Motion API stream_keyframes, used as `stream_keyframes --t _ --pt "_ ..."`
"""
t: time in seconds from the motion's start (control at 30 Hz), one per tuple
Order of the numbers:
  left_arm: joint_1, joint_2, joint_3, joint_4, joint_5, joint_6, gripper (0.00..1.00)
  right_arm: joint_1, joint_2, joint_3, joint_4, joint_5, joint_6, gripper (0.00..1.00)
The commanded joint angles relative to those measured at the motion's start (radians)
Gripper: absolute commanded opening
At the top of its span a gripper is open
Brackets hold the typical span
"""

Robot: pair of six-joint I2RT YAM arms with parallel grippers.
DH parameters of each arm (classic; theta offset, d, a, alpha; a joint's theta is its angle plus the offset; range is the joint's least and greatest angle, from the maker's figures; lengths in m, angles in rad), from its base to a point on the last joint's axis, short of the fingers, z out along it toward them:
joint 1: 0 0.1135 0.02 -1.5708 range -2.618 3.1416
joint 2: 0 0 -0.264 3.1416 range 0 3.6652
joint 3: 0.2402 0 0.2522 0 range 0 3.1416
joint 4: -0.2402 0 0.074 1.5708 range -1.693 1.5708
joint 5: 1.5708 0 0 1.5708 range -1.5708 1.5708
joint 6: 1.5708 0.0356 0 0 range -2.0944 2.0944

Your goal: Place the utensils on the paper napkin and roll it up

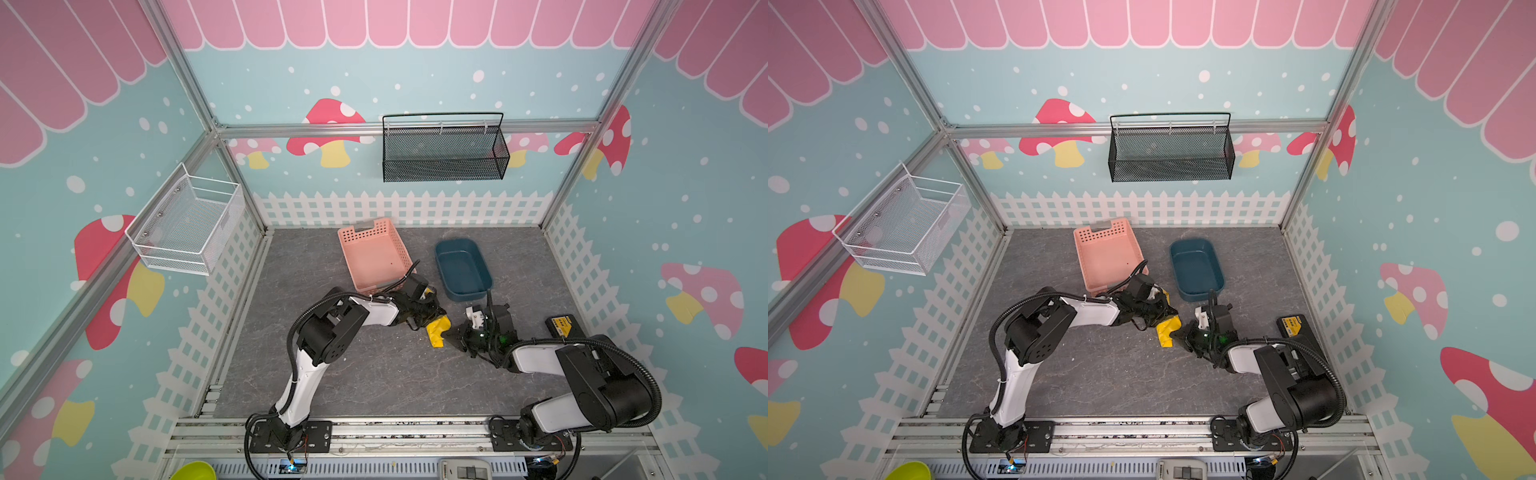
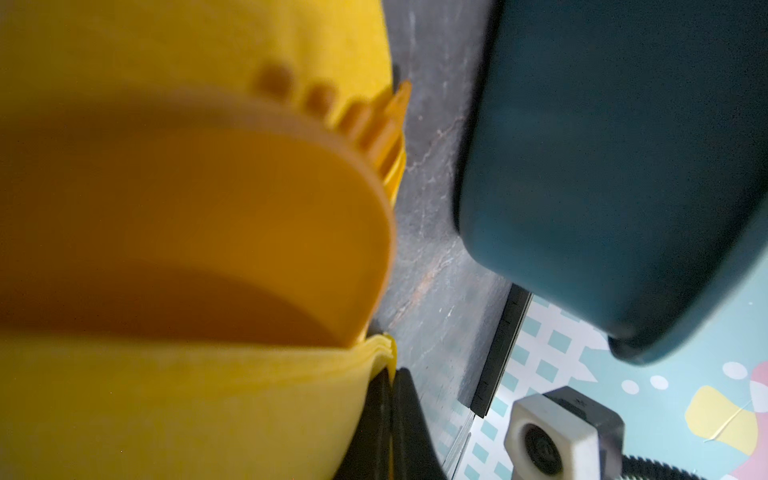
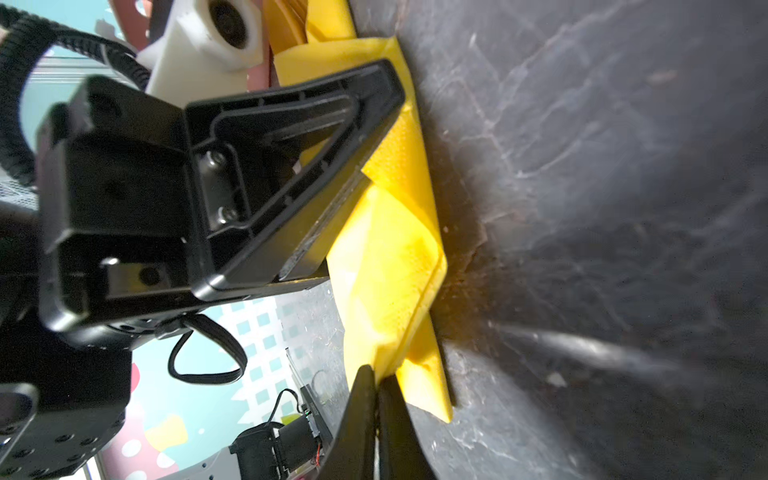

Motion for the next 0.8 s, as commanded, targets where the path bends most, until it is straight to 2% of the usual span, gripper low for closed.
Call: stream_keyframes --t 0.0,0.13,0.3,0.43,0.6,0.77 --pt "0.011 -0.009 -0.053 -0.062 -0.034 0.003 0.12 -0.003 0.006 0.002 0.015 -0.006 0.001 0.00" --pt "0.016 -0.064 -0.040 -0.071 -0.039 0.030 0.26 -0.004 0.009 -0.012 0.018 -0.004 -0.001 0.00" --pt "0.020 -0.123 0.021 -0.167 -0.034 0.094 0.33 -0.003 0.013 -0.021 0.021 -0.004 -0.003 0.00" --pt "0.021 -0.163 0.055 -0.266 -0.037 0.156 0.34 -0.003 0.015 -0.023 0.021 -0.005 -0.004 0.00" --pt "0.023 -0.205 0.053 -0.408 -0.068 0.230 0.30 -0.003 0.017 -0.023 0.025 -0.012 -0.005 0.00" --pt "0.023 -0.201 0.051 -0.488 -0.037 0.267 0.26 -0.003 0.018 -0.025 0.024 -0.015 -0.008 0.00"
